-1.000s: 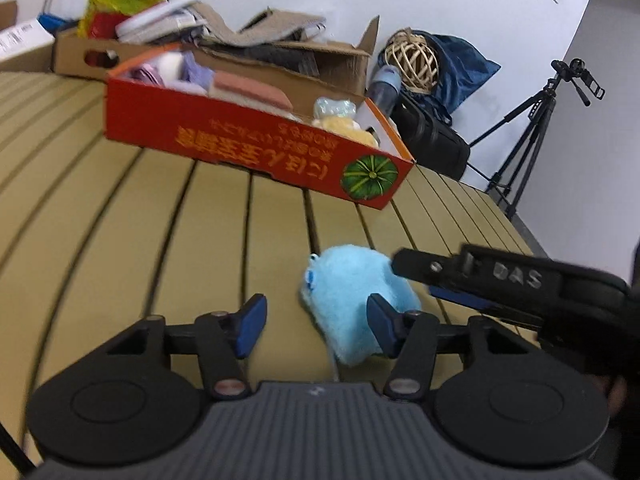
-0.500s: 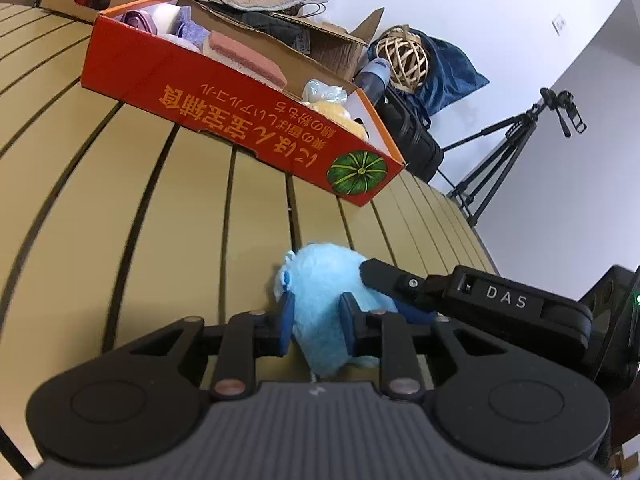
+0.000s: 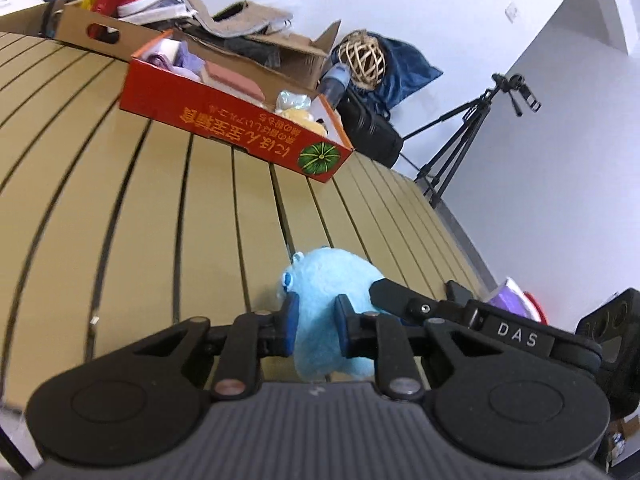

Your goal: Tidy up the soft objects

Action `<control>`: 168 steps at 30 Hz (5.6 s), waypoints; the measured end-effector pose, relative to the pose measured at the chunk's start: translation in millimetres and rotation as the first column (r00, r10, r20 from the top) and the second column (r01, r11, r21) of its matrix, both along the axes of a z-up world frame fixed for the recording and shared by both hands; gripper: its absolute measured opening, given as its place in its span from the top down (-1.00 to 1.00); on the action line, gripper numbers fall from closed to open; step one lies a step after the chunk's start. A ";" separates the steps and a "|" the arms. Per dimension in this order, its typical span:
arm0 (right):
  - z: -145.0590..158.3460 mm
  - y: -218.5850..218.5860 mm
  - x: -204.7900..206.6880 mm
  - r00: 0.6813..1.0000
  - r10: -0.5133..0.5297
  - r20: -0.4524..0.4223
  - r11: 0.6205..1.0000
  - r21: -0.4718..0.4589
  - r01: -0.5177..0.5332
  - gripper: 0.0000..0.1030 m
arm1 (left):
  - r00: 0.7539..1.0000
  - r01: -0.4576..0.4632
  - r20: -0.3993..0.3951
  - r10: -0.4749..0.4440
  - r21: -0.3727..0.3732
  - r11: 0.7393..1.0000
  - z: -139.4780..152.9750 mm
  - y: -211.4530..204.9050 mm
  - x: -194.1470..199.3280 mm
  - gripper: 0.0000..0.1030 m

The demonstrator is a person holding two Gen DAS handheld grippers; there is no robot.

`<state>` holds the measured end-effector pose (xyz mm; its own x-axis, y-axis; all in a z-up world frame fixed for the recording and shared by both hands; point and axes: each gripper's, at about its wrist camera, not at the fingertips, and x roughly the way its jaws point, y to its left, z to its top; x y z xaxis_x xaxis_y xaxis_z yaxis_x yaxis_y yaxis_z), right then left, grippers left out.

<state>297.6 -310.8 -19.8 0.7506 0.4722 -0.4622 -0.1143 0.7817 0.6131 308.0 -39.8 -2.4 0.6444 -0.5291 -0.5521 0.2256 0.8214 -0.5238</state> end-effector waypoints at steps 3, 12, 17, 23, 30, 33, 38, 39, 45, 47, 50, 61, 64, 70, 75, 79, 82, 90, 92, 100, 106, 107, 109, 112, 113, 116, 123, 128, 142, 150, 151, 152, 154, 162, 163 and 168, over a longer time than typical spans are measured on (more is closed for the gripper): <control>9.7 7.1 -13.6 1.000 0.013 0.022 1.000 -0.014 -0.013 0.56 | 1.000 -0.016 0.007 0.016 -0.011 1.000 5.8 8.5 -13.0 0.62; 41.9 12.4 -28.9 0.996 0.004 0.088 1.000 -0.028 -0.001 0.57 | 0.996 -0.014 0.083 0.015 -0.022 1.000 36.3 13.2 -20.7 0.62; 76.3 5.4 -1.7 0.989 -0.014 0.150 1.000 -0.019 0.017 0.57 | 0.986 0.005 0.168 0.000 -0.028 1.000 74.4 5.5 18.4 0.62; 140.4 -4.1 91.2 0.967 -0.026 0.254 0.999 -0.013 0.030 0.57 | 0.960 0.019 0.279 -0.006 -0.043 0.999 136.7 -1.8 124.0 0.62; 157.6 -3.5 246.0 0.977 -0.033 0.210 0.999 0.013 0.032 0.57 | 0.968 -0.018 0.249 0.034 -0.067 0.998 148.9 -2.0 277.6 0.64; 142.2 3.1 303.5 0.984 -0.040 0.172 0.999 -0.012 0.043 0.57 | 0.978 -0.023 0.205 0.036 -0.069 0.997 134.0 -1.1 335.7 0.64; 97.7 16.7 382.7 0.994 -0.042 0.103 0.997 -0.059 0.048 0.57 | 0.989 -0.071 0.128 0.079 -0.064 0.995 86.6 -1.3 409.4 0.65; 87.5 19.4 394.2 0.995 -0.042 0.085 0.996 -0.073 0.049 0.57 | 0.991 -0.072 0.113 0.078 -0.050 0.996 78.5 -3.0 421.6 0.65; 27.3 39.5 463.7 0.996 -0.035 -0.076 0.975 -0.221 0.017 0.62 | 1.000 -0.021 0.011 0.020 0.102 0.995 14.4 -22.0 480.9 0.66; 8.4 46.4 474.6 0.992 -0.016 -0.122 0.969 -0.246 -0.014 0.64 | 1.000 0.007 -0.031 -0.002 0.143 0.990 -3.6 -29.9 488.4 0.66; -16.3 55.9 488.8 0.974 0.020 -0.226 0.956 -0.282 -0.085 0.66 | 0.992 0.045 -0.123 -0.028 0.131 0.990 -23.5 -30.7 496.2 0.69; -22.5 48.6 483.7 0.969 0.050 -0.243 0.971 -0.215 -0.104 0.56 | 0.975 -0.059 -0.214 0.053 -0.022 0.998 -42.4 -1.0 486.1 0.67; -19.0 45.8 464.8 0.969 0.078 -0.237 0.966 -0.224 -0.132 0.45 | 0.978 -0.061 -0.202 0.052 -0.038 0.997 -41.5 -1.9 466.5 0.67; -0.4 36.7 405.0 0.971 0.120 -0.209 0.961 -0.222 -0.166 0.13 | 0.991 -0.026 -0.127 0.034 0.066 0.997 -24.1 -3.6 412.4 0.66; 27.7 26.4 362.8 0.980 0.093 -0.177 0.961 -0.240 -0.134 0.07 | 0.996 -0.047 -0.071 0.055 0.118 0.992 9.1 13.5 361.9 0.64; 70.2 15.1 321.3 0.991 0.058 -0.119 0.965 -0.248 -0.086 0.06 | 0.997 -0.076 0.024 0.073 0.212 0.974 59.4 29.1 311.6 0.46; 107.2 8.6 280.6 0.997 0.042 -0.063 0.957 -0.283 -0.058 -0.09 | 0.986 -0.140 0.134 0.102 0.323 0.936 91.2 37.2 262.7 0.25; 138.6 15.3 138.4 0.974 0.030 0.225 0.908 -0.414 0.067 -0.66 | 0.876 -0.385 0.430 0.218 0.351 0.854 118.3 45.4 115.0 -0.70; 131.6 18.8 103.4 0.956 0.023 0.293 0.895 -0.432 0.110 -0.72 | 0.853 -0.405 0.475 0.219 0.335 0.851 116.0 45.7 77.6 -0.76; 98.1 32.8 -16.7 0.935 0.007 0.354 0.892 -0.426 0.154 -0.73 | 0.821 -0.433 0.520 0.235 0.300 0.850 86.2 47.2 -54.0 -0.88; 72.3 45.8 -109.7 0.929 0.031 0.368 0.871 -0.467 0.156 -0.79 | 0.823 -0.459 0.502 0.268 0.306 0.834 58.8 56.2 -139.4 -0.90; 68.6 48.6 -123.1 0.930 0.030 0.368 0.865 -0.475 0.160 -0.79 | 0.827 -0.459 0.491 0.274 0.307 0.833 56.1 57.0 -151.0 -0.90; 61.1 51.4 -154.5 0.930 0.029 0.366 0.862 -0.481 0.163 -0.80 | 0.837 -0.441 0.478 0.265 0.305 0.844 51.5 57.9 -178.9 -0.90; 51.3 58.6 -203.2 0.927 0.044 0.372 0.856 -0.492 0.157 -0.80 | 0.835 -0.427 0.499 0.231 0.322 0.845 48.6 55.0 -219.8 -0.92; 47.1 61.3 -220.8 0.923 0.053 0.382 0.853 -0.497 0.157 -0.82 | 0.830 -0.427 0.514 0.218 0.333 0.841 48.1 54.0 -233.9 -0.94; 36.0 67.0 -266.2 0.917 0.064 0.395 0.848 -0.506 0.159 -0.90 | 0.822 -0.424 0.537 0.189 0.357 0.832 48.4 47.8 -265.5 -0.95; 18.4 72.7 -333.5 0.879 0.087 0.469 0.812 -0.544 0.210 -0.90 | 0.803 -0.442 0.558 0.210 0.321 0.837 31.5 41.1 -320.8 -0.95; 19.5 59.9 -344.0 0.870 0.052 0.490 0.832 -0.503 0.233 -0.90 | 0.778 -0.467 0.586 0.224 0.302 0.831 36.0 48.6 -332.6 -0.95; 33.3 66.7 -351.2 0.813 0.082 0.577 0.825 -0.497 0.270 -0.99 | 0.743 -0.475 0.644 0.180 0.319 0.820 41.1 43.7 -341.9 -0.95; 34.4 62.8 -351.2 0.811 0.071 0.580 0.831 -0.484 0.274 -1.00 | 0.729 -0.474 0.666 0.159 0.322 0.820 41.5 39.5 -344.7 -0.95; 34.2 62.7 -351.4 0.811 0.070 0.581 0.831 -0.484 0.275 -1.00 | 0.729 -0.474 0.666 0.159 0.323 0.819 41.5 39.8 -344.9 -0.95; 34.3 62.9 -351.8 0.810 0.070 0.582 0.831 -0.484 0.276 -1.00 | 0.728 -0.473 0.667 0.158 0.323 0.820 41.1 40.3 -345.5 -0.95; 34.5 63.0 -350.7 0.809 0.070 0.584 0.831 -0.482 0.277 -1.00 | 0.728 -0.473 0.667 0.158 0.323 0.820 41.0 40.0 -345.4 -0.95; 33.3 65.1 -351.4 0.811 0.071 0.581 0.833 -0.482 0.272 -1.00 | 0.729 -0.471 0.666 0.156 0.323 0.821 41.0 40.9 -344.6 -0.95; 33.2 64.5 -351.6 0.810 0.069 0.582 0.833 -0.480 0.274 -1.00 | 0.730 -0.471 0.666 0.156 0.323 0.821 41.1 40.7 -344.8 -0.95; 32.9 62.3 -352.1 0.809 0.059 0.585 0.836 -0.471 0.280 -1.00 | 0.730 -0.470 0.665 0.156 0.324 0.821 41.5 40.6 -344.5 -0.96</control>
<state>-54.5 -248.5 13.1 0.9784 0.1869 -0.0884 -0.1902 0.9813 -0.0308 -36.5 0.8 39.1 0.9930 -0.0310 -0.1138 0.0384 0.9972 0.0637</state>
